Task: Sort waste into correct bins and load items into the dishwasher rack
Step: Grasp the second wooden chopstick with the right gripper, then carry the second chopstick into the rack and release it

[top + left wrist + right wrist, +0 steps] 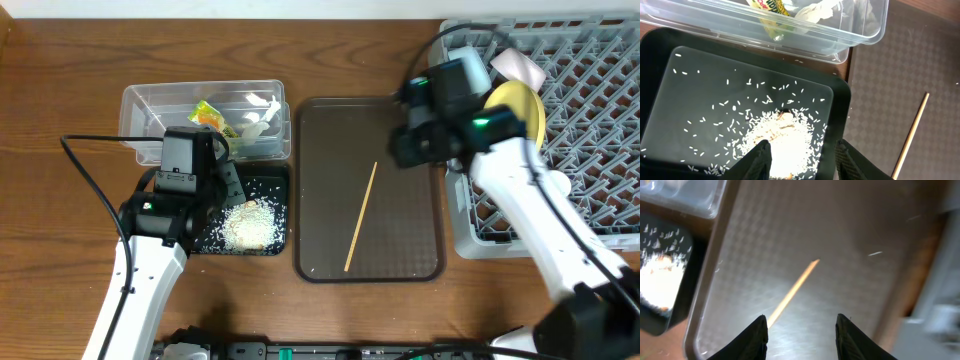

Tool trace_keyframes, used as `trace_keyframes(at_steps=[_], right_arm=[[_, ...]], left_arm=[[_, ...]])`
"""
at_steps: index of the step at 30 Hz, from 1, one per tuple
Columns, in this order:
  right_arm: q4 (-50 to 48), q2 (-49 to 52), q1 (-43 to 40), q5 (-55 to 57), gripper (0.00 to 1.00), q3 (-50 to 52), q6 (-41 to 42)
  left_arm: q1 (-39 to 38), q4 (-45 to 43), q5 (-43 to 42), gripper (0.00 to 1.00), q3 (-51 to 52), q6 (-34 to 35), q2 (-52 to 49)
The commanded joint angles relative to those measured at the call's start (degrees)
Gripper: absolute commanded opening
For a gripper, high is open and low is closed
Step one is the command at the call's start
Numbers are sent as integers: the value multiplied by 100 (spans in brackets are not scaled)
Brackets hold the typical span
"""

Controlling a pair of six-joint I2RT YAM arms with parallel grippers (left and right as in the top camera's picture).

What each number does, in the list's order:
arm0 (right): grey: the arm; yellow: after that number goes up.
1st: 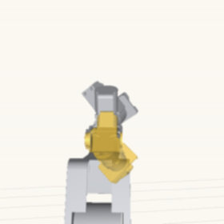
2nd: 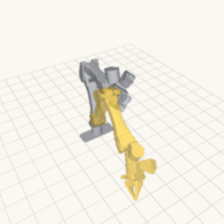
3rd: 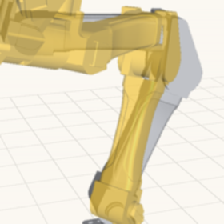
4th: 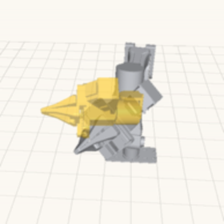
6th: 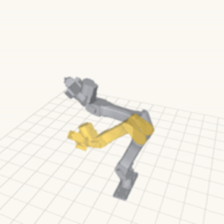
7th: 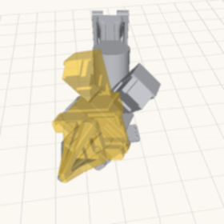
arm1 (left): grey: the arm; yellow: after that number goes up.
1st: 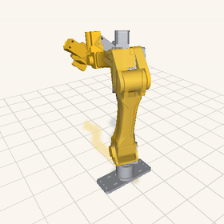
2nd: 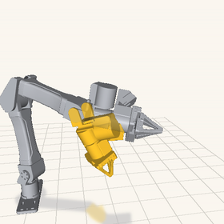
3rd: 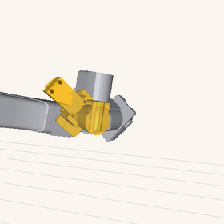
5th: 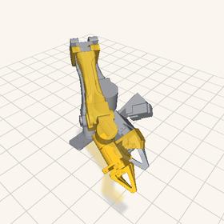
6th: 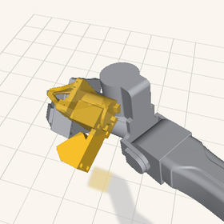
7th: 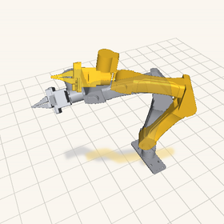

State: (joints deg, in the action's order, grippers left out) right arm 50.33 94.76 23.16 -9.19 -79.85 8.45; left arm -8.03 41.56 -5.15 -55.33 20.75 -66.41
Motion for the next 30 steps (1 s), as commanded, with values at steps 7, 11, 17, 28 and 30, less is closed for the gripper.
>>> trace_keyframes(at_steps=[7, 11, 17, 28, 30], right_arm=[[389, 1298, 1060, 531, 43, 164, 1764], [424, 1749, 1274, 535, 41, 164, 2129], [433, 2245, 1353, 619, 33, 164, 2553], [614, 1499, 737, 1132, 1, -138, 2201], [745, 1091, 398, 1132, 1, -323, 1639]], left_arm=[[24, 2, 72, 45, -116, -55, 24], [24, 2, 72, 45, -116, -55, 24], [24, 7, 72, 45, -116, -55, 24], [24, 50, 72, 45, -116, -55, 24], [24, 63, 72, 45, -116, -55, 24]])
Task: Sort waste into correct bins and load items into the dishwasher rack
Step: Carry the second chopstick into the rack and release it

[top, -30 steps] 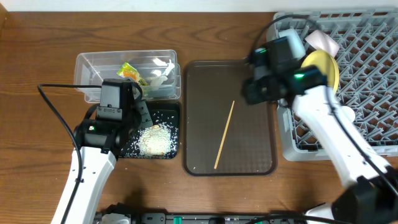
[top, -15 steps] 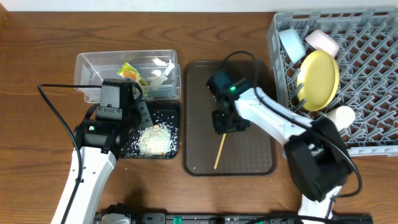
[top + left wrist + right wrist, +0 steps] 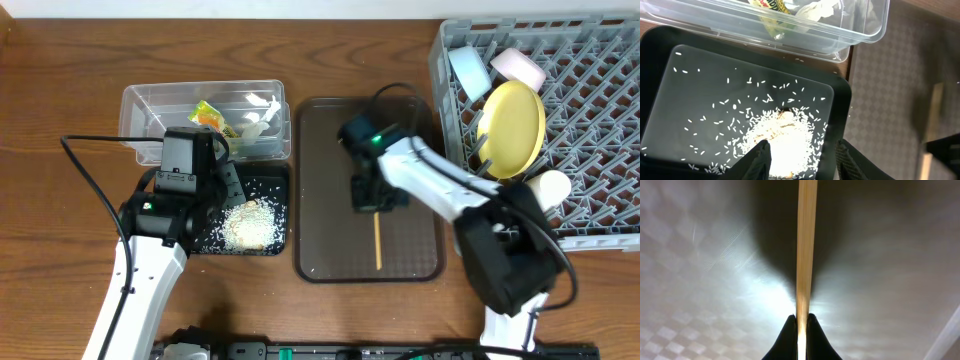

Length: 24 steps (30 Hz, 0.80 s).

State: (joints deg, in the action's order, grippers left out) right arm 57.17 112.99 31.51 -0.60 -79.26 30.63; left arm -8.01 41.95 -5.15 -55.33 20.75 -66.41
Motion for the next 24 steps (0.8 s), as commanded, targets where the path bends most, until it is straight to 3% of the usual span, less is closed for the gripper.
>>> trace_keyframes(at_steps=[1, 10, 16, 21, 24], right_arm=[[138, -938, -619, 271, 1, -492, -848], [599, -1967, -2297, 271, 1, -966, -2680], [693, -1755, -3018, -297, 1, -848, -3488], [542, -1316, -3073, 48, 4, -804, -3495], [420, -1121, -3067, 7, 11, -804, -3471]], left_arm=[[22, 26, 72, 45, -116, -55, 24], [22, 24, 72, 46, -116, -55, 22], [22, 24, 72, 46, -116, -52, 22], [22, 26, 72, 46, -116, -52, 22], [22, 33, 72, 70, -116, -55, 22]])
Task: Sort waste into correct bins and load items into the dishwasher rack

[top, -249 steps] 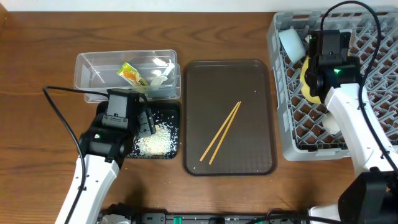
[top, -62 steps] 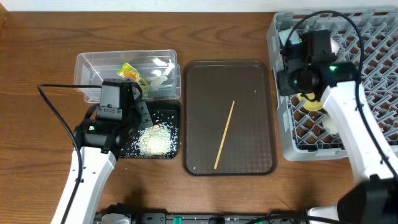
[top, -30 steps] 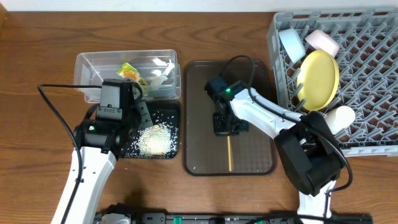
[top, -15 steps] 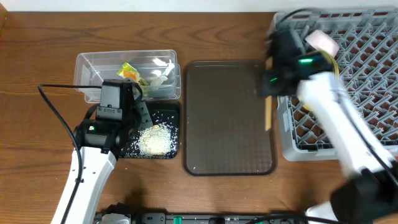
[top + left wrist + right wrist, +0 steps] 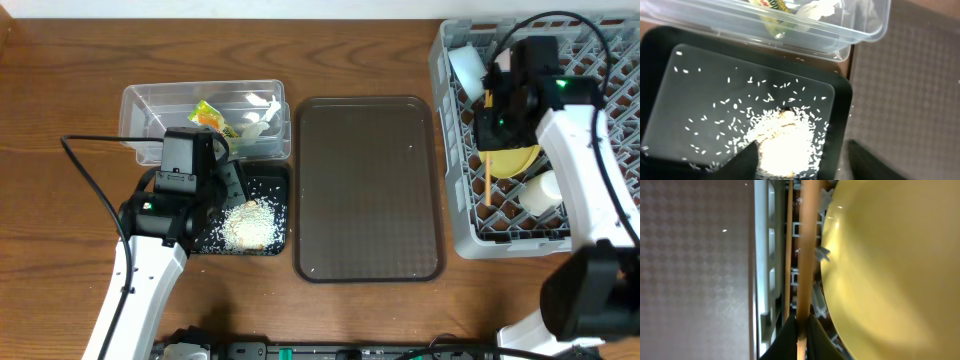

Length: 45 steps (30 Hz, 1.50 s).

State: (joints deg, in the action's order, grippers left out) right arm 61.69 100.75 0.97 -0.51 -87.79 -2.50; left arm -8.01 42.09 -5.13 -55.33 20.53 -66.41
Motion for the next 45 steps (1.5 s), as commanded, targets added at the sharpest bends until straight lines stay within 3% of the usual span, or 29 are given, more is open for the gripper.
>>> trace_keyframes(at_steps=[1, 3, 5, 9, 14, 21, 26, 30, 32, 34, 35, 36, 41, 45], right_arm=[[-52, 125, -15, 2, 15, 48, -48], [-92, 118, -15, 0, 28, 48, 210], [-160, 55, -15, -7, 33, 46, 444], [-380, -223, -15, -315, 34, 46, 525], [-809, -743, -15, -538, 34, 46, 520], [-520, -1360, -22, -535, 36, 50, 728], [-420, -2009, -26, -531, 39, 452, 765], [-962, -3038, -20, -533, 42, 1502, 874], [-1366, -3698, -15, -533, 46, 2179, 872], [-1722, -4391, -15, -531, 57, 2824, 872], [-1867, -4795, -15, -531, 70, 3163, 870], [-1945, -5064, -15, -527, 99, 3388, 868], [-1805, -6172, -15, -442, 99, 4157, 870], [-1128, -6607, -15, -442, 99, 4363, 870]], left_arm=[[22, 33, 70, 74, -116, -33, 22], [22, 50, 70, 80, -116, -33, 22], [22, 55, 72, 83, -116, -33, 22], [24, 55, 164, 85, -116, -63, 31], [24, -55, 179, 88, -118, -857, 37], [24, 358, 177, 88, -118, -870, 153], [22, 769, 175, 88, -105, -1038, 798], [22, 837, 173, 88, 131, -1390, 1832], [22, 868, 109, 89, 306, -1375, 2437], [22, 861, 114, 93, 505, -1207, 2983], [22, 839, 111, 93, 592, -1191, 3215], [22, 844, 111, 93, 636, -1191, 3403], [22, 848, 114, 94, 640, -1193, 3821], [22, 848, 114, 94, 643, -1193, 3838]])
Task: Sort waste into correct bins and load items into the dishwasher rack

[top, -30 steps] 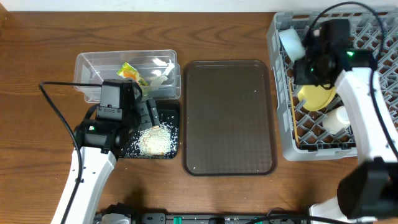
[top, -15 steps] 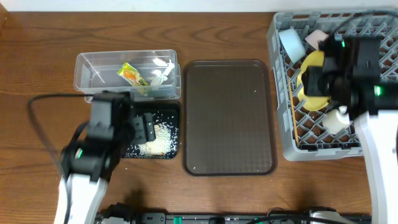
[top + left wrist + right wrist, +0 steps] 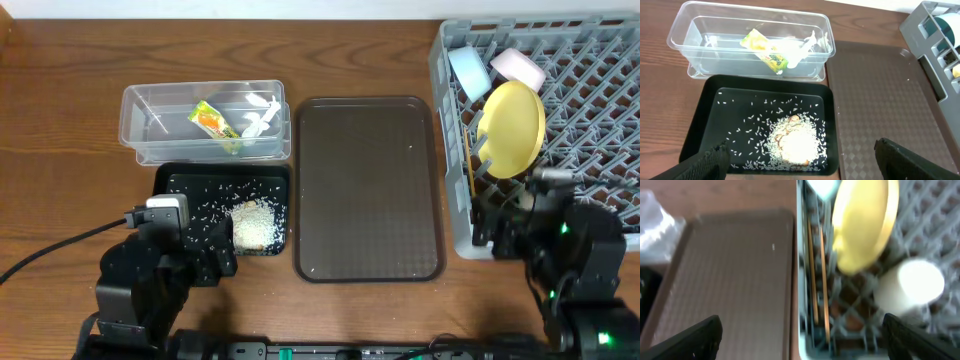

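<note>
Two wooden chopsticks (image 3: 823, 282) lie side by side in the left edge of the grey dishwasher rack (image 3: 600, 70), next to the upright yellow plate (image 3: 862, 227) and a white cup (image 3: 910, 282). The brown tray (image 3: 367, 185) holds nothing. My right gripper (image 3: 801, 340) is open and empty, drawn back near the table's front over the rack's near left corner. The left gripper (image 3: 801, 165) hangs wide open and empty over the near end of the black tray (image 3: 705, 120) of rice (image 3: 796, 141). Behind it the clear bin (image 3: 690, 35) holds wrappers (image 3: 767, 52).
A pale blue bowl (image 3: 468, 70) and a pink bowl (image 3: 517, 68) stand at the rack's far left. Loose rice grains are scattered over the black tray. Both arm bases (image 3: 140, 295) sit at the table's near edge, a cable trailing off to the left.
The right gripper held a chopstick over the rack beside the yellow plate; now it is open and pulled back, with the chopstick lying in the rack. The left arm has drawn back too.
One chopstick lay on the brown tray with the right gripper open above it. Then that gripper was shut on it on the tray, then held it at the rack. Now two chopsticks lie in the rack, the tray is bare, and both arms are at the near edge.
</note>
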Tool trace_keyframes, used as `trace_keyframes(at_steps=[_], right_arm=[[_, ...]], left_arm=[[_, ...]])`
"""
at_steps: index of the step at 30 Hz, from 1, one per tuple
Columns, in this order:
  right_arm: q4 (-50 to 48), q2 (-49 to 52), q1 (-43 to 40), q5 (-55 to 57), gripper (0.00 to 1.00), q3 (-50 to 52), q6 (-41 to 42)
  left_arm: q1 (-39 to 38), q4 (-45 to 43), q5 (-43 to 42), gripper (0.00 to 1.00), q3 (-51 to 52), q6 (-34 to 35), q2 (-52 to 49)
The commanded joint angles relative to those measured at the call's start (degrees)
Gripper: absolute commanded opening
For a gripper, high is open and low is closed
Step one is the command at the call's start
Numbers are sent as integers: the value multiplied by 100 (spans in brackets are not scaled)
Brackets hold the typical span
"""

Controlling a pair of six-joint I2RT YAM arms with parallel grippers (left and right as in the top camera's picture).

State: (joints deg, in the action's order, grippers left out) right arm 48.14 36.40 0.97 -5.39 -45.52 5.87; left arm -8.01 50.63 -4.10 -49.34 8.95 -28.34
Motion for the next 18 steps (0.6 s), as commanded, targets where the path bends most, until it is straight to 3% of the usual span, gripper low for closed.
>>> trace_keyframes(at_steps=[1, 9, 18], right_arm=[[476, -210, -15, 46, 99, 138, 31], [1755, -195, -15, 48, 99, 138, 31], [1720, -254, -2, 101, 99, 149, 26]], left_arm=[[22, -7, 9, 94, 44, -35, 31], [22, -7, 9, 95, 44, -35, 31], [22, -7, 11, 95, 44, -35, 31]])
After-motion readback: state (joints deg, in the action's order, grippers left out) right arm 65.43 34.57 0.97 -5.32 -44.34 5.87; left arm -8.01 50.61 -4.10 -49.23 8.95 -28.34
